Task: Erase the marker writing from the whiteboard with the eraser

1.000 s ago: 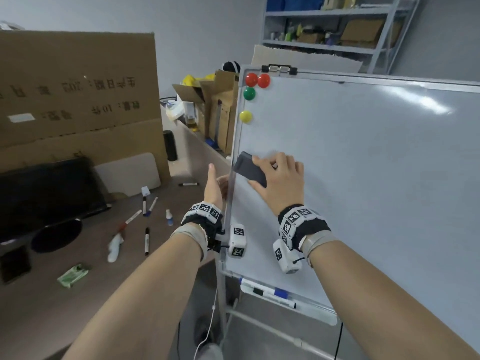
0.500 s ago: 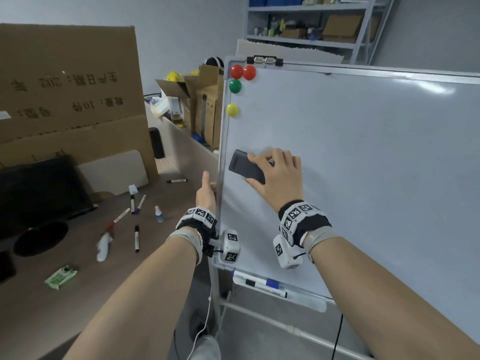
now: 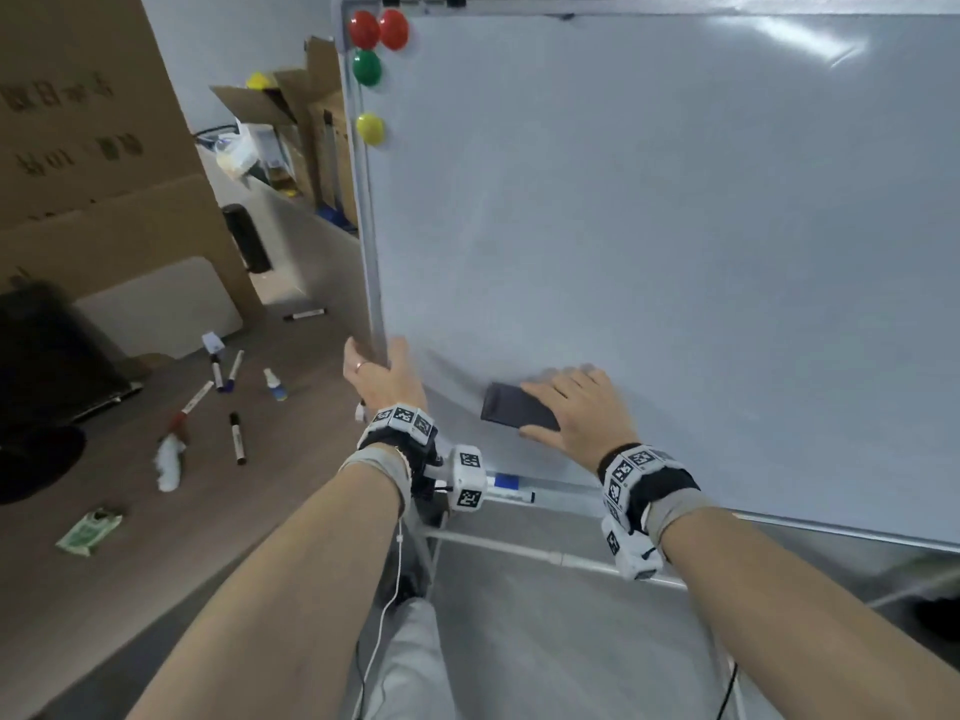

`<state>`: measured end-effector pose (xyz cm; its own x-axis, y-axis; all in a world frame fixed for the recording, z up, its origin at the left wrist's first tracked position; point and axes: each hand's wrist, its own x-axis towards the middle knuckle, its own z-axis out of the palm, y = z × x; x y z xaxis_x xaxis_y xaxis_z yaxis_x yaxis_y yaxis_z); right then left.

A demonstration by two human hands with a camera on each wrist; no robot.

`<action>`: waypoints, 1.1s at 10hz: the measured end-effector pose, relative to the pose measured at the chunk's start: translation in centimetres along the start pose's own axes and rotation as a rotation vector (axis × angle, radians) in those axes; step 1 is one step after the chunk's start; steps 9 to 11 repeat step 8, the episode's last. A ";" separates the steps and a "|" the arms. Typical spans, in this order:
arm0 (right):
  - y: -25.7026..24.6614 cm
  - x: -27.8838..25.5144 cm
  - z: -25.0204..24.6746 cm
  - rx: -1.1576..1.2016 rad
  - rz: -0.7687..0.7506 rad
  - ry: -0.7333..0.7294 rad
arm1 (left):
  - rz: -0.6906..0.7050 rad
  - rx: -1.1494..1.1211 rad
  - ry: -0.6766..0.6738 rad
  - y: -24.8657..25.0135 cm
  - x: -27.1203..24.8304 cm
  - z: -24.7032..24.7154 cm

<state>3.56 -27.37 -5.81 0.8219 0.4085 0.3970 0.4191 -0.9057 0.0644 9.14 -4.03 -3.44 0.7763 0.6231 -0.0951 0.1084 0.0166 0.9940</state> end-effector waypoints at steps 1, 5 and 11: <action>0.3 -0.7 -1.0 0.020 -0.022 -0.053 | 0.010 0.059 0.127 -1.4 -1.8 0.1; -0.4 -9.2 3.1 -0.068 0.170 -0.450 | 0.149 0.213 0.087 -4.0 -2.9 -0.6; -1.9 -8.6 2.1 -0.020 0.231 -0.370 | 0.114 0.473 0.113 -3.8 -3.0 0.1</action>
